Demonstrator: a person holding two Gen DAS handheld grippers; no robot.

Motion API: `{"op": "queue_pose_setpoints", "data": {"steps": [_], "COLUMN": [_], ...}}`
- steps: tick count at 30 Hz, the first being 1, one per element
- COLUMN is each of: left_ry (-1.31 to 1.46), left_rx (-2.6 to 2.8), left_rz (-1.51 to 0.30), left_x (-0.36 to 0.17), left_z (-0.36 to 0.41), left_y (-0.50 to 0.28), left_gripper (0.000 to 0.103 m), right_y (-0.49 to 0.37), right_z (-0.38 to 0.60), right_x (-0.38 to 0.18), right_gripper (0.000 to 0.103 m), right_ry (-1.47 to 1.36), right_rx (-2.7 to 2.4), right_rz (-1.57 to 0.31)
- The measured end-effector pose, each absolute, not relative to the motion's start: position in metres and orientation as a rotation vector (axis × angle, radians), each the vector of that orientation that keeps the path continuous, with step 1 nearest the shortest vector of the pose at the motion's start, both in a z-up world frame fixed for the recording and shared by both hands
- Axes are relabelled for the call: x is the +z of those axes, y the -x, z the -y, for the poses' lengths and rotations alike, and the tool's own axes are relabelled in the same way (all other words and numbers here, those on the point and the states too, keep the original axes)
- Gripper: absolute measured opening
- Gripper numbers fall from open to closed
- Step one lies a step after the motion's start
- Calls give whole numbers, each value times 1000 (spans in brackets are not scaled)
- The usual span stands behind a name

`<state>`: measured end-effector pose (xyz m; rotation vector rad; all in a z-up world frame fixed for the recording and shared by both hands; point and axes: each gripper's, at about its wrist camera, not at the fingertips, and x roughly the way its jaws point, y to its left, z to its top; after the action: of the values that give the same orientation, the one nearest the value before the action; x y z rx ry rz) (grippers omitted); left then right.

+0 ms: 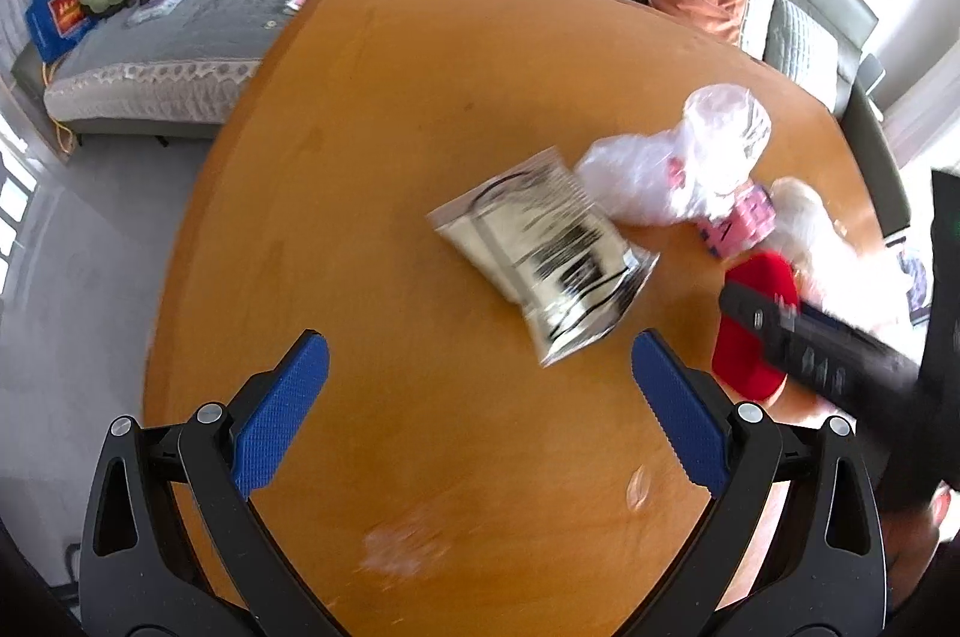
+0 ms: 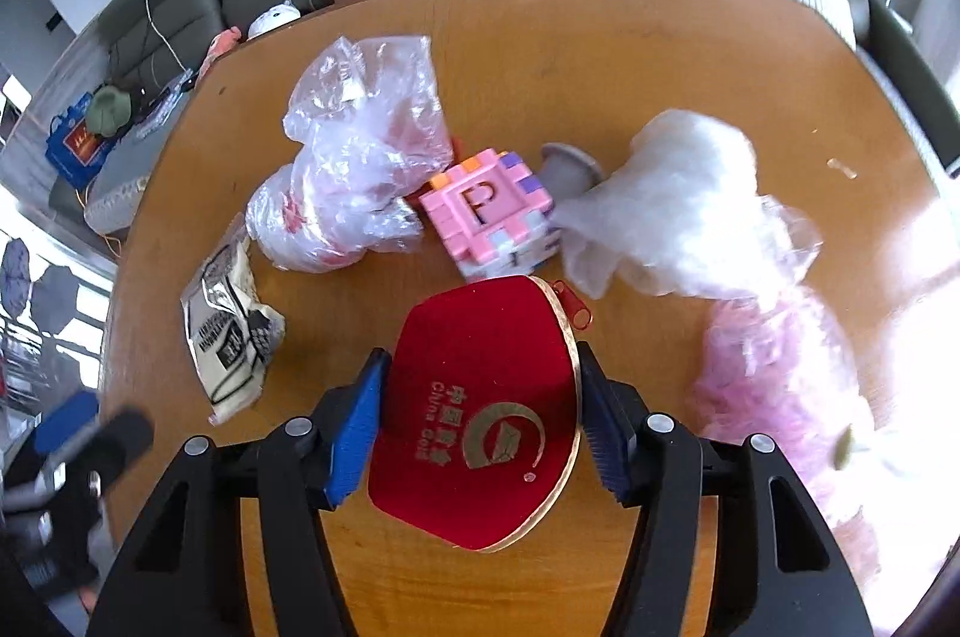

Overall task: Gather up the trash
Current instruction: 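Grasp the red ping-pong paddle with the right tool while the left tool grasps the silver packet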

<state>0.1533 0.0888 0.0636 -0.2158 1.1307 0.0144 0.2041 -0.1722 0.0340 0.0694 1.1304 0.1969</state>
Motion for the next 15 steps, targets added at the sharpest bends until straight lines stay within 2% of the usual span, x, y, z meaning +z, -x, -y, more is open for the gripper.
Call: {"op": "queue_pose_setpoints", "data": {"steps": [10, 15], "left_ry": [384, 348], "left_rx": [64, 100], "left_rz": [-1147, -1160], "left_x": [40, 31], "left_z": [-79, -67], "left_y": [-192, -205], "left_gripper": [98, 98], "right_y": [-205, -204], "right_z": [191, 191], "right_x": [24, 24], "right_gripper": [62, 62], "right_ry": [-69, -65], "right_rx": [215, 239], "right_rz": [-1155, -1152]}}
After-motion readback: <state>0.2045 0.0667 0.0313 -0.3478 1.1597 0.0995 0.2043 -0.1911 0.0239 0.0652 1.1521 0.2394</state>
